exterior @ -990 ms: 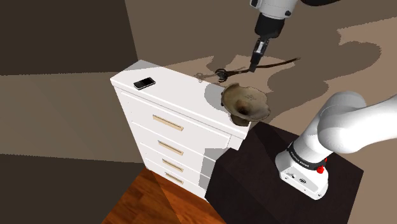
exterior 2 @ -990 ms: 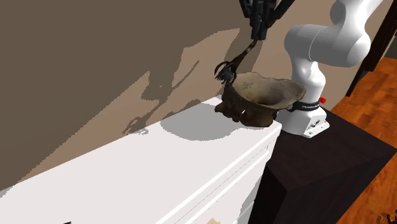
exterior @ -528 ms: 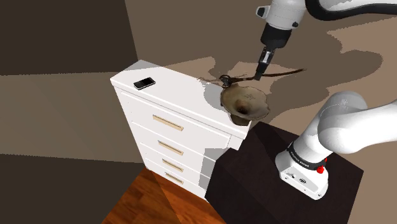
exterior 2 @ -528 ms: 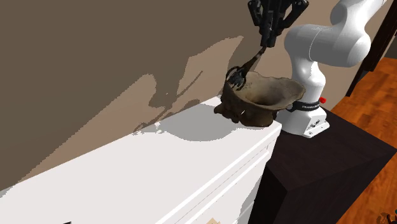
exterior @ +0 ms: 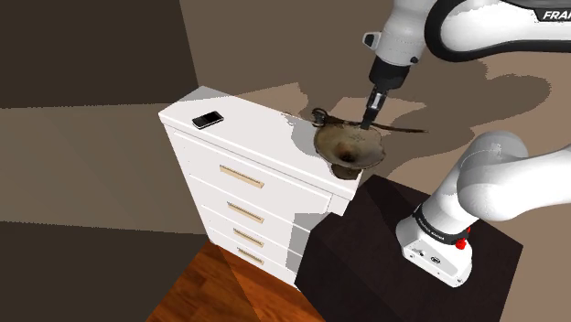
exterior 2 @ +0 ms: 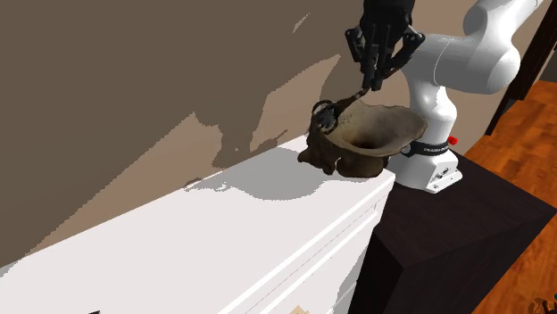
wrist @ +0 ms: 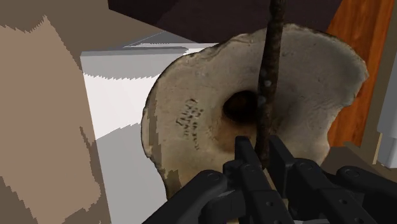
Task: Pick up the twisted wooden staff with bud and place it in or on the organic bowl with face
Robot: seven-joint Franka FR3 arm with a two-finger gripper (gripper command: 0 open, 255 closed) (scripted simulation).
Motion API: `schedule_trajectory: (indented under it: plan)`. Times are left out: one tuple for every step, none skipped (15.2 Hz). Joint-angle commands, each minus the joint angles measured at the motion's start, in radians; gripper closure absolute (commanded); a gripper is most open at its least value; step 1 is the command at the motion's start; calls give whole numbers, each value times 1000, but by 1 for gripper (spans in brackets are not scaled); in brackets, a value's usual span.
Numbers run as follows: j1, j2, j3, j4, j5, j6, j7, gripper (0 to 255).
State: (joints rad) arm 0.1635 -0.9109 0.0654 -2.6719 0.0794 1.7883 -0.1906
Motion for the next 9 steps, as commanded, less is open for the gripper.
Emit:
schedule_trajectory:
  plan:
    - [0, 5, 1, -24, 1, 29, -1, 255]
    - [1, 5, 2, -44, 2, 50, -2, 255]
    - [1, 5, 2, -44, 2, 50, -2, 255]
    - [1, 5, 2, -44, 2, 50, -2, 255]
    - [1, 5, 2, -44, 2, 50, -2, 255]
    - [1, 5, 2, -44, 2, 50, -2, 255]
    - [1, 5, 2, -44, 2, 50, -2, 255]
    - [1, 5, 2, -44, 2, 50, -2, 255]
    - [1, 5, 2, -44, 2, 50, -2, 255]
